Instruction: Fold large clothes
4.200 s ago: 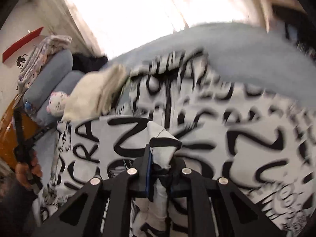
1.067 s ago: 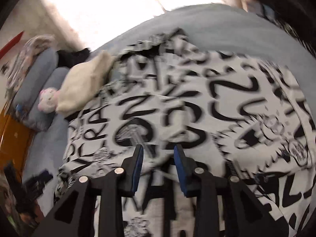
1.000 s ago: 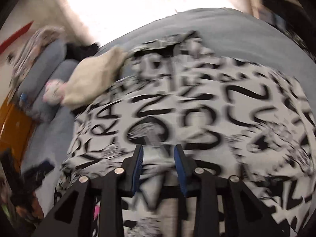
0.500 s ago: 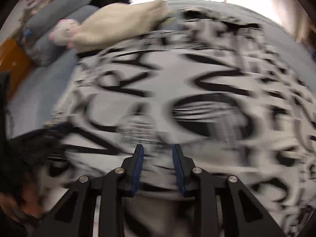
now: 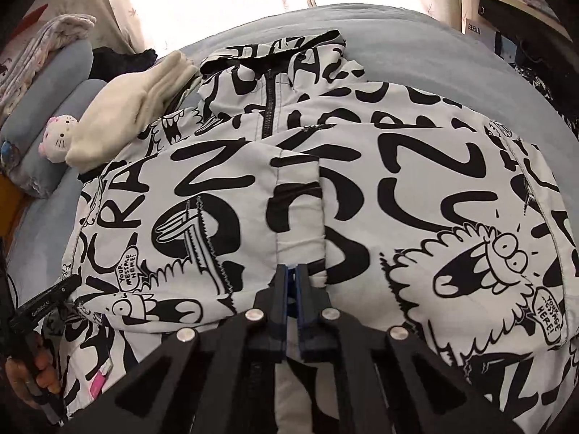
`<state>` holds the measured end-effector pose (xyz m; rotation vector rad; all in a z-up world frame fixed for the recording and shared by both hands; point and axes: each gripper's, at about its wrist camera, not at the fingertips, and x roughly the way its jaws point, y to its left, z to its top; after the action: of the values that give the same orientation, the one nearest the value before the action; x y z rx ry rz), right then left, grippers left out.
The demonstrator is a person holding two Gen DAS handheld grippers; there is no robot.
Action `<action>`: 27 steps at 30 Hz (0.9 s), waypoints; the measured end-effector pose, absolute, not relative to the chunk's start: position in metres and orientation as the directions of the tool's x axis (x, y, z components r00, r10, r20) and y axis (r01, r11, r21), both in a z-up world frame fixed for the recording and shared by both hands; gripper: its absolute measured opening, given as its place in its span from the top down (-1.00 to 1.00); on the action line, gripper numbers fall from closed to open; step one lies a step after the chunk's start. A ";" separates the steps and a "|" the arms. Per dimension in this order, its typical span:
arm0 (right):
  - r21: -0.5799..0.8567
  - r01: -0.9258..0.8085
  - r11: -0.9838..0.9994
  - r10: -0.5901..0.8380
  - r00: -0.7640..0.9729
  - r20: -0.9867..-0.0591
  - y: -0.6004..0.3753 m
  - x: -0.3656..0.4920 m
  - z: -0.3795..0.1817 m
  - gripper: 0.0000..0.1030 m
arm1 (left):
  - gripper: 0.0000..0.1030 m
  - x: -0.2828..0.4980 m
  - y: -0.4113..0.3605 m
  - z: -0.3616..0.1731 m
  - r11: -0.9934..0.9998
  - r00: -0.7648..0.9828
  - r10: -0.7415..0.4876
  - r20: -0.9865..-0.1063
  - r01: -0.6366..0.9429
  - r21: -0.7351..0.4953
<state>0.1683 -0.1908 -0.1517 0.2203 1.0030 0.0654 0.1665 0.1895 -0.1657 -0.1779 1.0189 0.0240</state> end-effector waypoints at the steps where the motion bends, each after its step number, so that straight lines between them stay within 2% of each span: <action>1: 0.224 0.046 0.974 0.165 0.537 -0.828 -0.190 0.167 -0.152 0.88 | 0.89 0.166 0.188 -0.164 0.986 0.526 -0.060 -0.849 -0.102 -0.132; 6: 0.252 0.060 0.966 0.183 0.529 -0.829 -0.184 0.158 -0.140 0.85 | 0.50 0.158 0.175 -0.155 0.990 0.536 -0.053 -0.843 -0.082 -0.114; 8: 0.263 0.068 0.962 0.189 0.528 -0.828 -0.182 0.152 -0.136 0.85 | 0.23 0.154 0.170 -0.149 0.991 0.543 -0.054 -0.838 -0.074 -0.111; 10: 0.266 0.068 0.961 0.190 0.534 -0.824 -0.180 0.145 -0.130 0.85 | 0.12 0.148 0.163 -0.141 0.993 0.554 -0.046 -0.831 -0.066 -0.099; 18: 0.268 0.055 0.962 0.188 0.581 -0.792 -0.169 0.102 -0.097 0.83 | 0.09 0.109 0.161 -0.108 0.993 0.579 -0.037 -0.815 -0.070 -0.095; 20: 0.273 0.051 0.961 0.192 0.586 -0.787 -0.167 0.093 -0.091 0.70 | 0.08 0.098 0.162 -0.101 0.993 0.581 -0.025 -0.814 -0.082 -0.090; 22: 0.270 0.055 0.961 0.185 0.600 -0.779 -0.165 0.079 -0.083 0.39 | 0.08 0.083 0.163 -0.092 0.992 0.587 -0.023 -0.809 -0.087 -0.091; 27: 0.285 0.049 0.957 0.195 0.616 -0.763 -0.163 0.045 -0.072 0.34 | 0.08 0.047 0.164 -0.077 0.993 0.598 -0.010 -0.802 -0.090 -0.079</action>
<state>0.0447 -0.1633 -0.0716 0.2910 0.9062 0.0857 0.0466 0.1639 -0.0770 -0.1156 0.9295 0.0468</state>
